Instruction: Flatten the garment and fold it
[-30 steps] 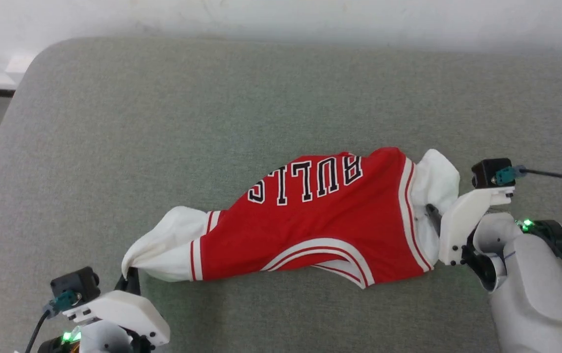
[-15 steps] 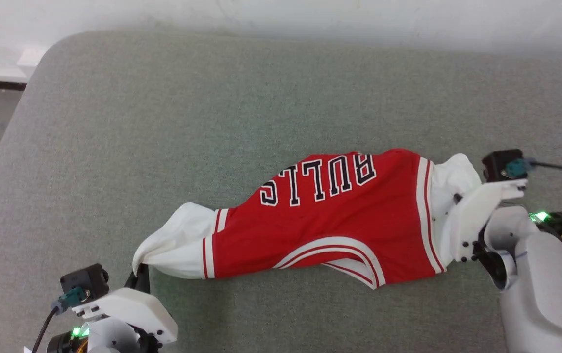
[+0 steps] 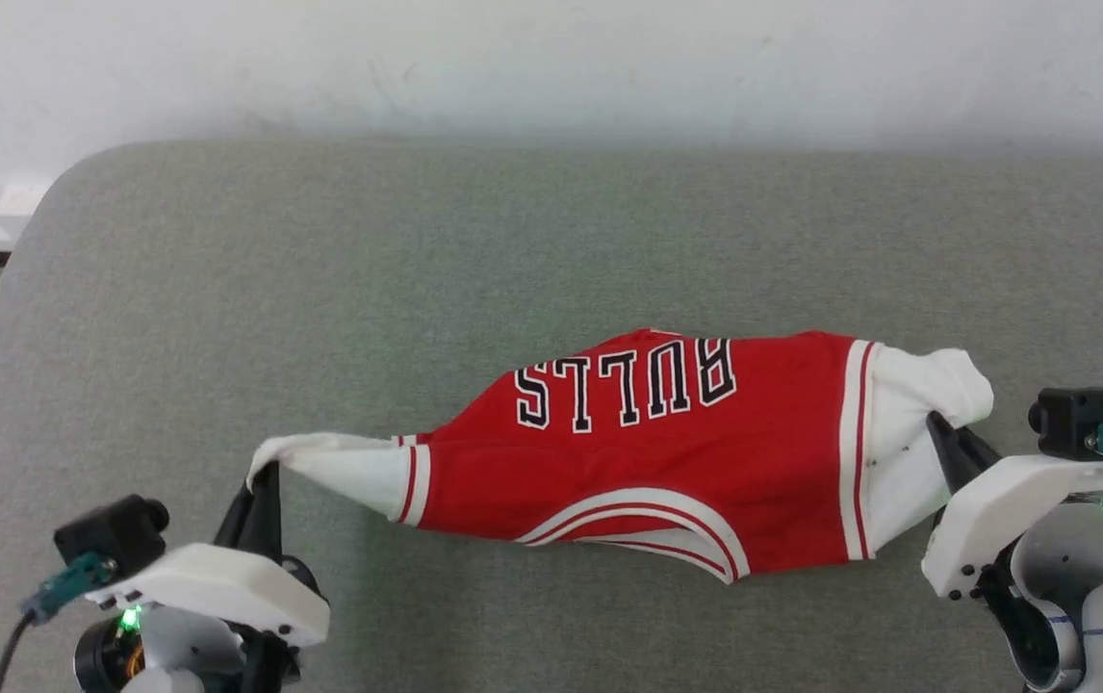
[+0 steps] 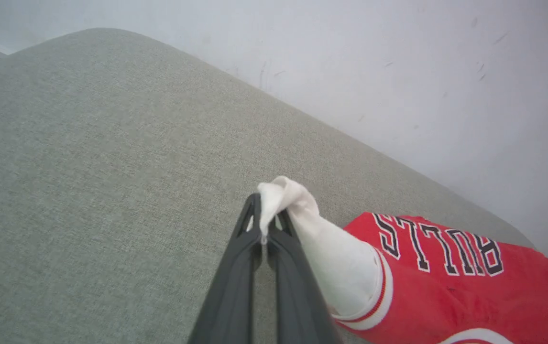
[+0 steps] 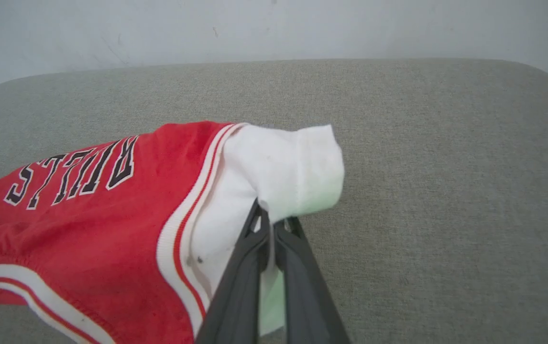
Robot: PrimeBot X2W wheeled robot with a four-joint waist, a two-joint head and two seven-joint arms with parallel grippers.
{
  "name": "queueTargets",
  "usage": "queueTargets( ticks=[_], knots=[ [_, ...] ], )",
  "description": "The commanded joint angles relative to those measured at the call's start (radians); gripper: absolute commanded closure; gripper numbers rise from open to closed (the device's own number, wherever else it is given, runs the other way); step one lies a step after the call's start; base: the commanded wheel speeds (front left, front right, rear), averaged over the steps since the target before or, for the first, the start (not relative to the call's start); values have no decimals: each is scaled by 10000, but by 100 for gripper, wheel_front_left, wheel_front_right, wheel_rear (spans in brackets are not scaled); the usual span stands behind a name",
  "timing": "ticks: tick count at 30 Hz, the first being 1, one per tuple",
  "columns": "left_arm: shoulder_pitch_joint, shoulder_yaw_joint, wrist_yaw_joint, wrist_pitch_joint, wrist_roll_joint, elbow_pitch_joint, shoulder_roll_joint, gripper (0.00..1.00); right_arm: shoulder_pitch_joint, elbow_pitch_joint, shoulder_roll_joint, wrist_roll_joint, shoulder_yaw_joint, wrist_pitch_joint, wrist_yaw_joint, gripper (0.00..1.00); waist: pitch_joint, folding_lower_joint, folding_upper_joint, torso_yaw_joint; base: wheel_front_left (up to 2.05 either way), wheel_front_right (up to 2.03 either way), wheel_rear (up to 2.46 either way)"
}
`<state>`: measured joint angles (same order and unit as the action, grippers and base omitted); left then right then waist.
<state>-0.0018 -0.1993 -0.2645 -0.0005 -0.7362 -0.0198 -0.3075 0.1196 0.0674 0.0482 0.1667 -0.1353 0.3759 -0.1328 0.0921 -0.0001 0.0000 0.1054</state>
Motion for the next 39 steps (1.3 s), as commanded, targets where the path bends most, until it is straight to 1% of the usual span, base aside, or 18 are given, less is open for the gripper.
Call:
queueTargets(
  ticks=[1,4,6,7,11,13,15,16,17,20,22,27,29,31,35,39],
  knots=[
    [-12,117,147,1,-210,-416,3,100,-121,-493,21,47,26,342,21,100,-100,1,0,-263,0,0,0],
    [-389,226,416,164,-545,-1054,-31,100,73,-1286,33,-127,230,1207,21,100,94,1,0,-486,0,0,0],
    [-931,275,618,359,-675,-1386,-171,100,504,-1678,270,-248,447,1833,21,100,341,1,0,-608,0,0,0],
    [-931,275,618,359,-675,-1386,-171,100,504,-1678,270,-248,447,1833,21,100,341,1,0,-608,0,0,0],
    [-2687,416,991,955,-1078,-1758,-392,100,2121,-1922,1173,-126,947,2843,21,100,1088,1,0,-840,0,0,0],
    [-3813,563,1050,1205,-1248,-1687,-454,100,3140,-1782,1618,-1,1210,3174,21,100,1513,1,0,-908,0,0,0],
    [-4958,646,1105,1378,-1190,-1347,-619,100,4203,-1488,1744,424,1356,3434,21,100,1880,1,0,-980,0,0,0],
    [-5518,693,1106,1425,-1184,-1114,-640,100,4741,-1326,1930,452,1482,3525,21,100,2049,1,0,-1009,0,0,0],
    [-6087,767,1085,1479,-1250,-873,-609,100,5285,-1161,2095,441,1595,3606,21,100,2252,1,0,-1043,0,0,0],
    [-7797,1004,985,1483,-1383,-58,-477,100,6946,-608,2322,386,1840,3714,21,100,2823,1,0,-1123,0,0,0],
    [-8889,956,977,1483,-1168,562,-571,100,8069,-165,2348,309,1886,3621,21,100,3166,1,0,-1157,0,0,0],
    [-11297,600,959,1121,-25,1934,-1039,100,10523,855,2814,-489,2464,3076,21,100,3819,1,0,-1208,0,0,0],
    [-12192,624,885,748,305,2337,-1090,100,11388,1222,2789,-651,2476,2729,21,100,4041,1,0,-1221,0,0,0],
    [-12967,765,810,278,504,2674,-1100,100,12161,1558,2615,-783,2313,2196,21,100,4196,1,0,-1272,0,0,0],
    [-14068,1104,835,-671,670,3259,-1146,100,13360,2198,2485,-1502,2183,981,21,100,4313,1,0,-1289,0,0,0],
    [-14470,1464,1079,-1242,390,3930,-1104,100,13809,2884,2356,-1841,2157,77,21,100,4251,1,0,-1202,0,0,0]
  ],
)
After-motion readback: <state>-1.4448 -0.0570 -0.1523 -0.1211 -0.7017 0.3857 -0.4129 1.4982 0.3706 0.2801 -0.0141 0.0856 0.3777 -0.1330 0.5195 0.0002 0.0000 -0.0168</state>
